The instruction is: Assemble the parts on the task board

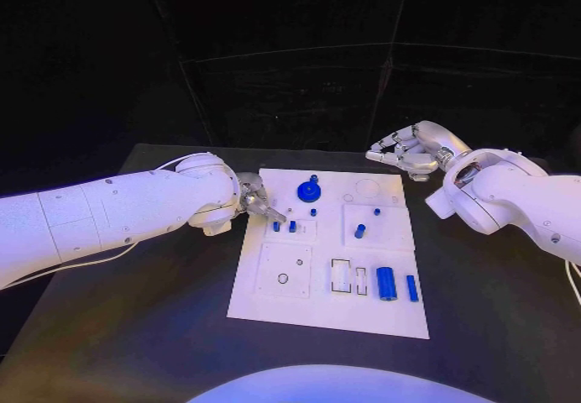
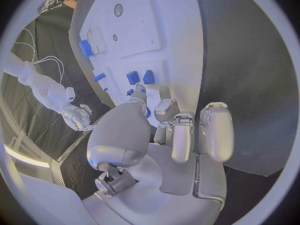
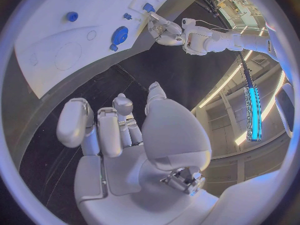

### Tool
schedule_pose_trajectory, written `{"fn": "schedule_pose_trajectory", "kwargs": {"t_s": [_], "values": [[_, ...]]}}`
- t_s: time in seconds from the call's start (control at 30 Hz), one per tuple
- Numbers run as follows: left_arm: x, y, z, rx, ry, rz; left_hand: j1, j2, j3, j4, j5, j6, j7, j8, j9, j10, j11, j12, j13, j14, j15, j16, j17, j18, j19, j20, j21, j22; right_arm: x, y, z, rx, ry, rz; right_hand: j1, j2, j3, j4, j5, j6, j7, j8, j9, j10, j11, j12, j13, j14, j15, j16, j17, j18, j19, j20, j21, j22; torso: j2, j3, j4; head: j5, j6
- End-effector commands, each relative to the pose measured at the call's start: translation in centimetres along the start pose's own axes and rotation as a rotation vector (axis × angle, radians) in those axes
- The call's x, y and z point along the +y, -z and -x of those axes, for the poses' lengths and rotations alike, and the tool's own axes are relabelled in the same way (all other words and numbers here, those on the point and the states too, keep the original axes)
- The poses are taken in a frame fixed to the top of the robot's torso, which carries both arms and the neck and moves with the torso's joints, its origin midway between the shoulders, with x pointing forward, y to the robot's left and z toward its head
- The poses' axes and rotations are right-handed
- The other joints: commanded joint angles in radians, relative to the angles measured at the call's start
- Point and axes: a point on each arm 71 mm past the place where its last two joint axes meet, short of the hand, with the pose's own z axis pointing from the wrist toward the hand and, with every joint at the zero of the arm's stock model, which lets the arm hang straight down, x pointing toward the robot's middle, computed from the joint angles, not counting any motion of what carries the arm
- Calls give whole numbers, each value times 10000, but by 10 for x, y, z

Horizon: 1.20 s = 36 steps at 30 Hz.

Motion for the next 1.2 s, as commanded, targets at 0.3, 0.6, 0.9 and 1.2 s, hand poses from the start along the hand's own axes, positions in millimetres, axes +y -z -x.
{"fn": "schedule_pose_trajectory", "kwargs": {"t_s": [0.3, 0.6, 0.9, 1.2], "values": [[-8, 1, 12, -840, 3547, -1959, 1321, 428, -442, -304, 61, -1474, 774, -828, -512, -3060, 786, -3218, -2964, -538, 678, -2912, -59, 1165, -3353, 597, -5037, -4897, 2, -1, 0, 31, -21, 91, 14, 80, -58, 5, 45, -50, 2, 53, 0, -61, 6, 17, -4, 444, 55, -39, 329, 49, -60, -1, -63, 3, 5, 7, -3, -40, 39], [-28, 5, 15, -1253, 3641, -4145, 3477, 806, 62, -1399, 97, -1635, 1159, -1768, -1670, -4326, 1194, -4748, -4344, -3298, 1086, -6898, -3502, 1329, -4362, 1054, -6976, -6338, 2, -1, -1, 40, -24, 100, 10, 86, -63, 6, 46, -51, 2, 54, 0, -59, 6, 20, -2, 445, 54, -38, 331, 49, -60, -1, -64, 3, 11, 8, -5, -96, 92], [-53, 6, 6, -2371, 813, -6020, 4140, 515, 585, -2238, 60, -865, 1180, -3021, -3299, -4084, 1328, -6444, -6379, -3200, 1164, -6847, -3987, 1355, -4100, 1128, -7273, -6608, 3, -2, -2, 74, -32, 121, 10, 96, -68, 5, 49, -52, 2, 56, 0, -56, 6, 25, 1, 446, 54, -34, 337, 47, -55, -2, -60, 13, 8, 10, -19, -249, 205], [-65, -2, -2, -2563, -1579, -5867, 3444, 19, 0, -1943, 49, -796, 1118, -3552, -3883, -4325, 1300, -6911, -6980, -1262, 1073, -4411, -2218, 1368, -2986, 1045, -6813, -6480, 4, -3, -3, 91, -38, 140, 10, 96, -68, 5, 49, -52, 2, 56, 0, -56, 6, 25, 1, 446, 54, -34, 337, 47, -55, -2, -60, 13, 11, 12, -20, -325, 255]]}}
